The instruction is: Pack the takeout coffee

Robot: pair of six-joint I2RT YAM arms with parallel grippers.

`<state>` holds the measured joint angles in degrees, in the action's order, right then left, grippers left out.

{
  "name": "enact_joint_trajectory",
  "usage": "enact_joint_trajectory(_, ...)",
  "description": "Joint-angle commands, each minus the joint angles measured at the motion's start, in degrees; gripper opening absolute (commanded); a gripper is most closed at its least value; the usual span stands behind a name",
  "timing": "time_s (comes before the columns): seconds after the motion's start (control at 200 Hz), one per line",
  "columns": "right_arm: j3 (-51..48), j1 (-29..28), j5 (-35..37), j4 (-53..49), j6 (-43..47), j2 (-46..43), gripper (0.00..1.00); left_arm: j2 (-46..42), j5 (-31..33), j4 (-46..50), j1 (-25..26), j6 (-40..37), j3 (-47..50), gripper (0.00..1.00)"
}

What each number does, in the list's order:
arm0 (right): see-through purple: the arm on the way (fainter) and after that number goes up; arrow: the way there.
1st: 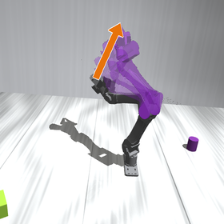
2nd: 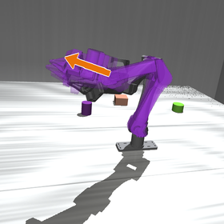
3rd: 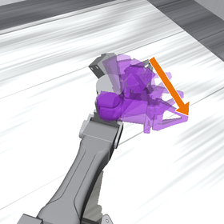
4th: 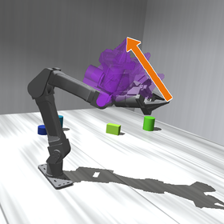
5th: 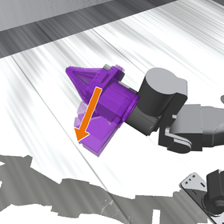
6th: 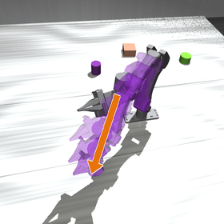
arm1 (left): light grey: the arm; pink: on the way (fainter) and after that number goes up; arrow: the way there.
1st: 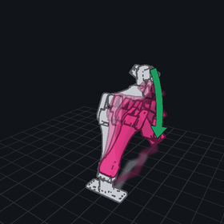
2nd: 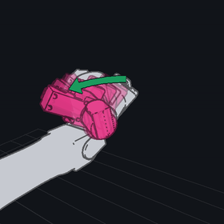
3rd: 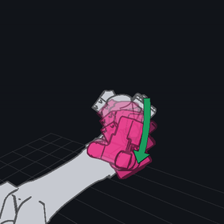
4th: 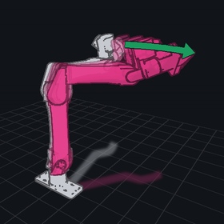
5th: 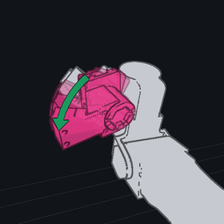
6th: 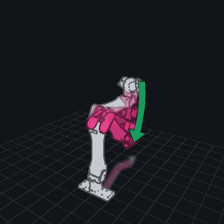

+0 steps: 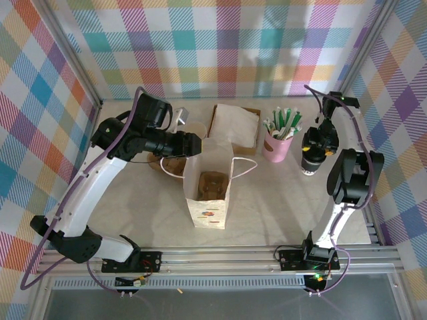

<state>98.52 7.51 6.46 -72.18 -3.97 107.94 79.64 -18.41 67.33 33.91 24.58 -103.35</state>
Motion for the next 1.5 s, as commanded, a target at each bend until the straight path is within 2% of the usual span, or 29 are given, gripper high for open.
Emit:
enact_joint_trajectory(0.0, -4.6, -0.9, 0.0, -1.9, -4.5, -6.0, 0.63, -2.2, -0.7, -1.7, -0.6, -0.3, -0.6, 0.5)
enact_joint_trajectory(0.185, -12.7, -3.8, -0.3, -0.3, -9.1, -13.4, 0.63, -2.9, -1.1, -3.0, -0.6, -0.6, -0.1, 0.5)
enact_joint_trajectory(0.375, -19.0, -11.3, 1.6, 0.7, -15.8, -19.2, 0.63, -3.1, -1.4, -4.0, -0.6, -0.6, -0.4, 0.5)
enact_joint_trajectory(0.67, -26.7, -22.2, 4.7, 2.0, -34.9, -26.6, 0.62, -3.6, -1.6, -4.7, -0.6, -0.4, -1.1, 0.5)
enact_joint_trajectory(0.86, -27.6, -28.4, 5.3, 4.6, -44.9, -26.8, 0.62, -4.3, -1.3, -5.4, -0.6, -0.4, -0.5, 0.5)
enact_joint_trajectory(1.235, -24.1, -36.7, 7.5, 4.2, -59.0, -19.3, 0.64, -5.9, -0.1, -6.0, -0.6, -0.7, 0.6, 0.5)
enact_joint_trajectory(1.41, -25.3, -36.9, 6.7, 4.2, -61.2, -20.2, 0.72, -6.2, 0.3, -6.2, -0.6, -0.6, 0.3, 0.51)
enact_joint_trajectory(1.495, -25.3, -37.0, 6.8, 3.4, -61.2, -21.4, 0.82, -6.3, 0.7, -6.1, -0.6, -0.6, 0.2, 0.51)
